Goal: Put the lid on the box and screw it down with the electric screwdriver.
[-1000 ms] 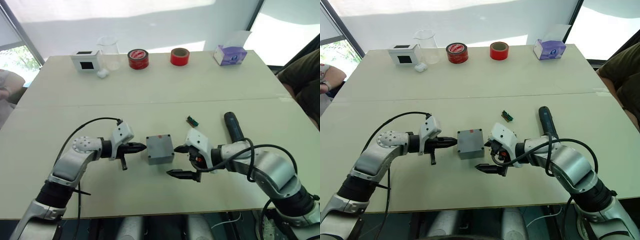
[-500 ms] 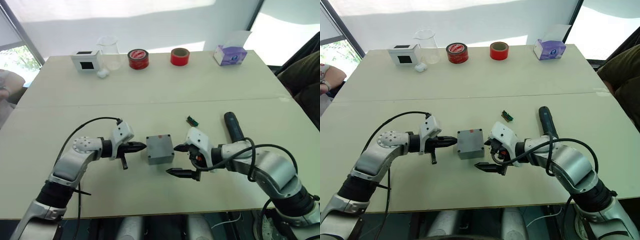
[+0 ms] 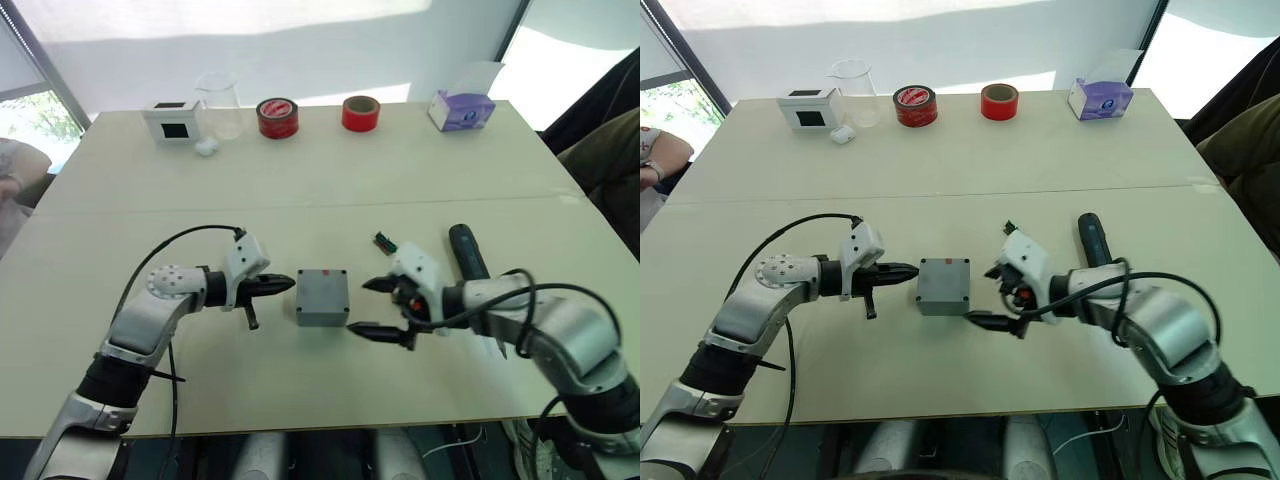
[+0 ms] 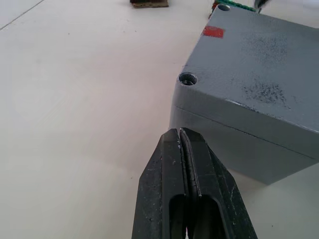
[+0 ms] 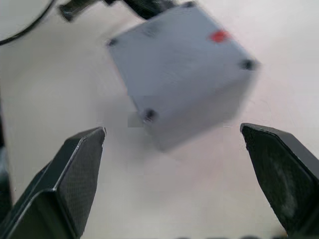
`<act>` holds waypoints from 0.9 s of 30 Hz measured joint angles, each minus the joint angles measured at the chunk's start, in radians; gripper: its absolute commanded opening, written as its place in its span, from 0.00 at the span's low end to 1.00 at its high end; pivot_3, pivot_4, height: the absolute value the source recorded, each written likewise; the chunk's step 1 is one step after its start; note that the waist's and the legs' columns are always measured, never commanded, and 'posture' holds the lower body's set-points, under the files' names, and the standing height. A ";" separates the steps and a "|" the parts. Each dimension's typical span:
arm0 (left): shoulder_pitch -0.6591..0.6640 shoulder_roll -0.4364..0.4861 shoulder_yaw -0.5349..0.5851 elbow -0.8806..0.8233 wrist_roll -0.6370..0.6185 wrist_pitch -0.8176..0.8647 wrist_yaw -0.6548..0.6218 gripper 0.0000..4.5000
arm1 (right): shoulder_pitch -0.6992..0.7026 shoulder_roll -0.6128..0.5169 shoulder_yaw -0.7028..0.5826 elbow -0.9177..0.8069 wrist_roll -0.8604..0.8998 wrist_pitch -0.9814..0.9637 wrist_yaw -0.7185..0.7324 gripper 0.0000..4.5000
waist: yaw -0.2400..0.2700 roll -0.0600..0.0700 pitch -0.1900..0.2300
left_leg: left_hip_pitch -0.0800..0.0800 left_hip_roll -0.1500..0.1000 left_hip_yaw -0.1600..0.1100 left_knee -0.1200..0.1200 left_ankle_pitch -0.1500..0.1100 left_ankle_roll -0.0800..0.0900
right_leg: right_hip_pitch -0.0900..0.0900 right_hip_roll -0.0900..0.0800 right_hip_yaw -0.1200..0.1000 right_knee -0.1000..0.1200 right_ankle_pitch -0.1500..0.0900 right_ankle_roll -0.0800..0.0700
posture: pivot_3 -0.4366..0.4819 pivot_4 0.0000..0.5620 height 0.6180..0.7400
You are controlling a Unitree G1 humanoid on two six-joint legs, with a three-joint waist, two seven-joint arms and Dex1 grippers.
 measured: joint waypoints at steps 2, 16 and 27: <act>-0.010 0.005 0.049 -0.010 -0.051 0.041 -0.002 0.00 | -0.002 -0.004 -0.031 0.072 -0.013 -0.045 0.014 0.99 | -0.001 0.000 0.000 | 0.000 0.001 0.000 0.000 0.000 0.000 | 0.000 0.001 0.000 0.000 0.000 0.000 | 0.48 0.27 1.00; -0.041 0.083 0.127 -0.186 -0.201 0.228 0.002 0.00 | -0.185 0.202 0.054 0.722 -0.310 -0.500 -0.030 0.56 | -0.013 0.001 0.000 | 0.000 0.000 0.000 -0.001 0.004 -0.007 | 0.000 0.001 0.001 0.000 0.000 0.000 | 0.48 0.27 1.00; -0.012 0.083 0.127 -0.222 -0.219 0.238 0.039 0.00 | -0.218 0.242 0.049 0.789 -0.352 -0.550 0.001 0.42 | -0.023 0.001 0.000 | 0.000 0.000 0.000 -0.001 0.004 -0.007 | -0.001 0.001 0.001 0.000 0.000 0.000 | 0.48 0.27 1.00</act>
